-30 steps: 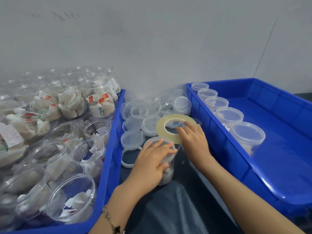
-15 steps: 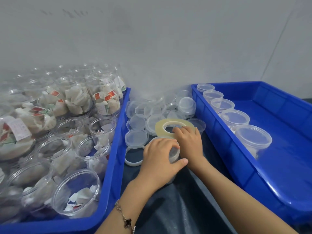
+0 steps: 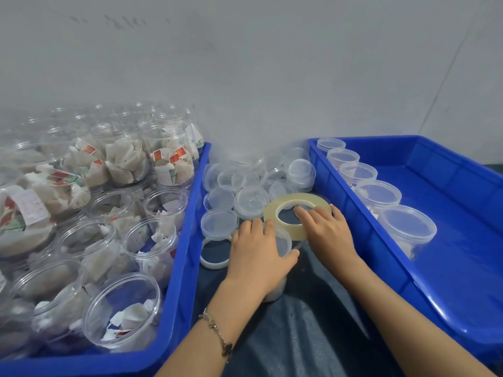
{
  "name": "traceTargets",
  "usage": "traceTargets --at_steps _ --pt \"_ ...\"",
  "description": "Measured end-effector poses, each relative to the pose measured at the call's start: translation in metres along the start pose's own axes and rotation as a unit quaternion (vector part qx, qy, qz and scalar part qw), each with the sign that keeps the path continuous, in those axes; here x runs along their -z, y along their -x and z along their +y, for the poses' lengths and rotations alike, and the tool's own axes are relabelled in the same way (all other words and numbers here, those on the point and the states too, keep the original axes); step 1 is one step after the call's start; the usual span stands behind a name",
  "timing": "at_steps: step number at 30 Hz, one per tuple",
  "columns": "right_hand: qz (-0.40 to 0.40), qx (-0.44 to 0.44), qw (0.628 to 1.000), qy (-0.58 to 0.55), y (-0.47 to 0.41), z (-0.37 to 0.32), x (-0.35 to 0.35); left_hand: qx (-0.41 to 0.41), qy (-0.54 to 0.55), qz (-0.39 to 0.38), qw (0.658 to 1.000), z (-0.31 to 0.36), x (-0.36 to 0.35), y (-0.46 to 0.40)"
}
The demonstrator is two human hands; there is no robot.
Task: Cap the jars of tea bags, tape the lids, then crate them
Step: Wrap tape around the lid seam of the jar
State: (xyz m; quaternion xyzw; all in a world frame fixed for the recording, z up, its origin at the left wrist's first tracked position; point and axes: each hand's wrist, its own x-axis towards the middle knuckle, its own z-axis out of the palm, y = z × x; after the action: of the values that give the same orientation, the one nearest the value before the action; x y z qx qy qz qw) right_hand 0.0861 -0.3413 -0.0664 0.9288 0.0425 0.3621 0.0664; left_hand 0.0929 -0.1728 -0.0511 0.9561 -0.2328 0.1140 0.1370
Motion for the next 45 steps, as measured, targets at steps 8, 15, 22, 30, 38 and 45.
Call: traceTargets --at_steps 8,15,22,30,38,45 --pt "-0.241 -0.040 0.966 -0.080 0.035 0.017 0.004 0.005 0.022 -0.011 1.000 -0.004 -0.005 0.000" --pt "-0.331 -0.070 0.905 -0.259 0.042 0.014 0.007 0.005 0.024 -0.024 0.999 -0.008 -0.005 -0.002" --pt "-0.311 -0.122 0.924 -0.188 0.045 0.025 0.023 -0.004 0.016 -0.060 0.998 -0.009 0.000 -0.001" --pt "-0.233 -0.102 0.964 -0.075 0.001 0.022 0.010 -0.013 0.031 -0.037 0.999 -0.011 0.003 0.002" --pt "-0.247 -0.077 0.959 -0.116 -0.020 0.017 -0.012 -0.050 0.057 -0.036 0.996 -0.014 0.003 0.002" --pt "-0.251 -0.057 0.957 -0.135 -0.017 0.000 -0.008 -0.089 0.056 -0.033 0.994 -0.014 0.008 0.001"
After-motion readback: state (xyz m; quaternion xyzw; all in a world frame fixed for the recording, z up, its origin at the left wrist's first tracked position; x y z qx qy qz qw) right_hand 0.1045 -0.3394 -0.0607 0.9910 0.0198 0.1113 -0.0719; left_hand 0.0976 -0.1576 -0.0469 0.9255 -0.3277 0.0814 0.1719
